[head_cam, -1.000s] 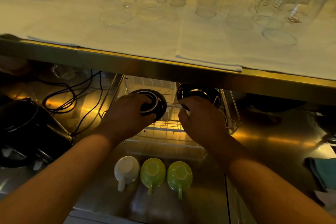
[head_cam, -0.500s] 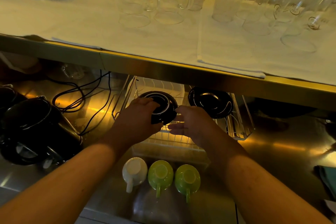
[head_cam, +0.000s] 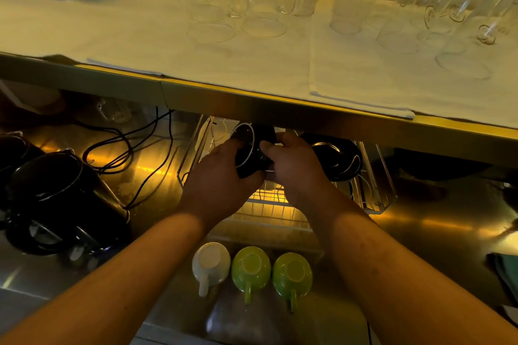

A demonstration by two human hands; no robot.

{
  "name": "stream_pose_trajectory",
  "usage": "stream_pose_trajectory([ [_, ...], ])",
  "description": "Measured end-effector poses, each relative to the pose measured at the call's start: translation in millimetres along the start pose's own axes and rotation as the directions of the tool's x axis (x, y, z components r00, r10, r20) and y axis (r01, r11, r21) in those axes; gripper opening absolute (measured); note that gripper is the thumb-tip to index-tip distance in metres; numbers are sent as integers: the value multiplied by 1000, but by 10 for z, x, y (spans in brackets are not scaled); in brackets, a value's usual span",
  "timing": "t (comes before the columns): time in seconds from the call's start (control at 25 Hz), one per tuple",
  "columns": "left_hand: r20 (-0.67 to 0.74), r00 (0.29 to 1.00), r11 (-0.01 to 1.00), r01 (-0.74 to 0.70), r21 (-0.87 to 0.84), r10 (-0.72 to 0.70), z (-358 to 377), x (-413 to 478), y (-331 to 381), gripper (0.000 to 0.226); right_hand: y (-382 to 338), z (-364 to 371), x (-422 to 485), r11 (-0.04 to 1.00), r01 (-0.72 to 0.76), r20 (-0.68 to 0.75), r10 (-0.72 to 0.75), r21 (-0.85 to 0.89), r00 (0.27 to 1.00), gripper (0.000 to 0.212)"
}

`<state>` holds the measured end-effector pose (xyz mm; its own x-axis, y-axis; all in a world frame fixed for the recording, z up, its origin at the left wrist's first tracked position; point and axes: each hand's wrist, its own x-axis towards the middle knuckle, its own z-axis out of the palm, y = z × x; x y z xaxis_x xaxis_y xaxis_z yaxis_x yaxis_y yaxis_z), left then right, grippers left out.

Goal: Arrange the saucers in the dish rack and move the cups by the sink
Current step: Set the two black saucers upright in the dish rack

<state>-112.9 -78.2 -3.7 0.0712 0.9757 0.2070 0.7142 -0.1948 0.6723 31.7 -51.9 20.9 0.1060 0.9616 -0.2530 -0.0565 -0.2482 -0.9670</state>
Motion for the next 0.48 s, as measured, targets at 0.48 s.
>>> stream_pose_trajectory([
  [0.48,488,848,151,521,-840,-207,-70,67,52,37,109,-6,-8,-52,587,479,-638,-808,603,26],
])
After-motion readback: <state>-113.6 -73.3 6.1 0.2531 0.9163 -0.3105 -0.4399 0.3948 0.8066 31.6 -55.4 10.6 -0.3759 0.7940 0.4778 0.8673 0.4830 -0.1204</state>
